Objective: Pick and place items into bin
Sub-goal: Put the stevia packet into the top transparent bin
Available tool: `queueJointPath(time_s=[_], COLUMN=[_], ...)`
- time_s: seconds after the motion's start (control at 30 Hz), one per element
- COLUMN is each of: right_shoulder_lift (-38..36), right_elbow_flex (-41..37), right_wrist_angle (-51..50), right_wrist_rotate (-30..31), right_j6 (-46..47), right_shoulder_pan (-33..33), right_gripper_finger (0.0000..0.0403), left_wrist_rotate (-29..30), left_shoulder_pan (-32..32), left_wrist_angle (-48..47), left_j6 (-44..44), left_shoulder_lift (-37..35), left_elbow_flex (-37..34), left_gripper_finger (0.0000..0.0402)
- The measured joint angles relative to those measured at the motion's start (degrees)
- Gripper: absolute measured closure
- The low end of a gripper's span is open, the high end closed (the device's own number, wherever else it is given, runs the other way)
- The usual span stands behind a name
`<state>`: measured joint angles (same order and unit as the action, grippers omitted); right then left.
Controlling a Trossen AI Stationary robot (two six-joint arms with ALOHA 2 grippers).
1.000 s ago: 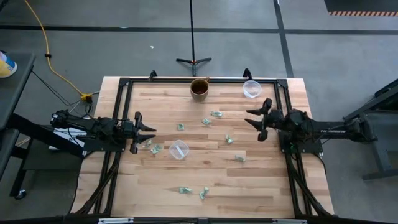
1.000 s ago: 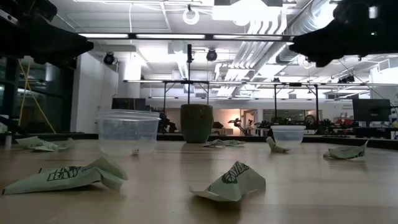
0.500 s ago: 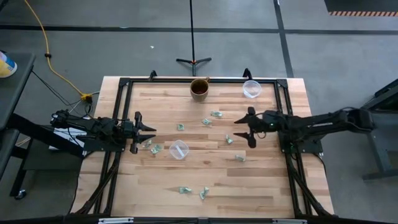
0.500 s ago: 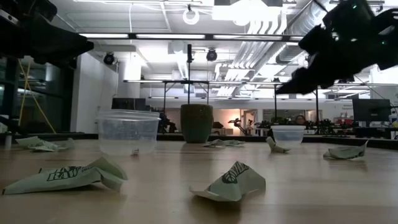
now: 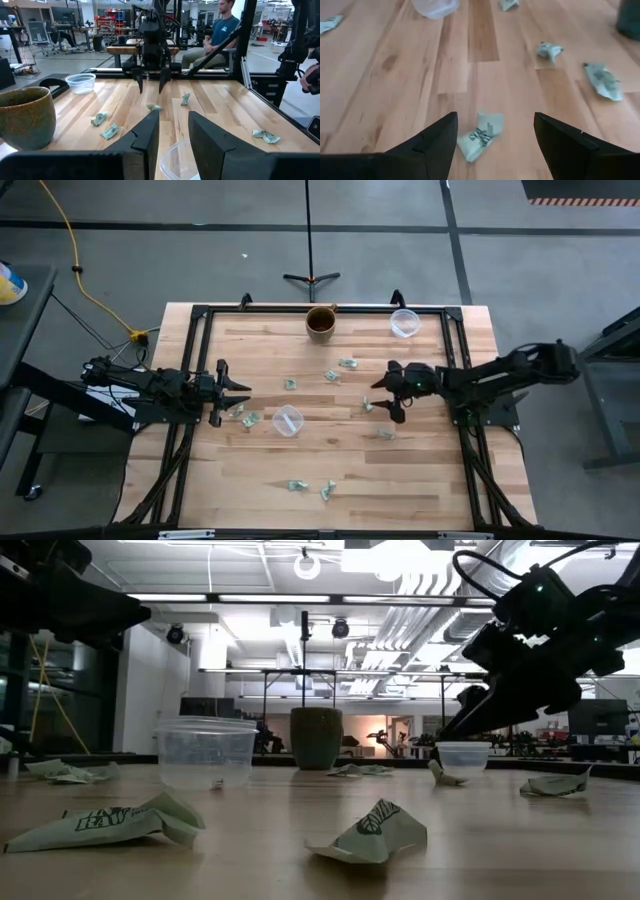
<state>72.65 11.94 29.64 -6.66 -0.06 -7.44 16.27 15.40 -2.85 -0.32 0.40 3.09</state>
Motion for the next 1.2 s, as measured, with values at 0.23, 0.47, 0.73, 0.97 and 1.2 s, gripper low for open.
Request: queueJointPath(time_s=[0.23,0.47,0.73,0.97,1.2], right_shoulder_lift=[9.3,17.7,23.7,24.5,24.4], right_elbow_flex=[0.0,0.0,2.1,4.9,5.2], right_wrist_angle=[8.9,16.6,18.2,15.9,13.4], right_wrist_rotate=[-1.2,4.5,6.6,4.2,4.0], right_j6=[-0.3,-0.1,0.2,0.1,-0.1], right_shoulder_pan=[1.7,3.9,4.6,4.6,4.6], right_gripper_finger=[0.0151,0.0151,0.0171,0.0258,0.0353], left_wrist_rotate=[0.0,0.0,0.0,-0.1,-0.3], left_shoulder_pan=[0.0,0.0,0.0,0.0,0.0], left_wrist_angle=[-0.3,-0.3,-0.3,-0.3,-0.3], left_j6=[0.0,0.0,0.0,0.0,0.0], left_shoulder_lift=[0.0,0.0,0.0,0.0,0.0], left_elbow_flex=[0.0,0.0,0.0,0.0,0.0], left_gripper_finger=[0.0261,0.0261,0.0261,0.0261,0.0261])
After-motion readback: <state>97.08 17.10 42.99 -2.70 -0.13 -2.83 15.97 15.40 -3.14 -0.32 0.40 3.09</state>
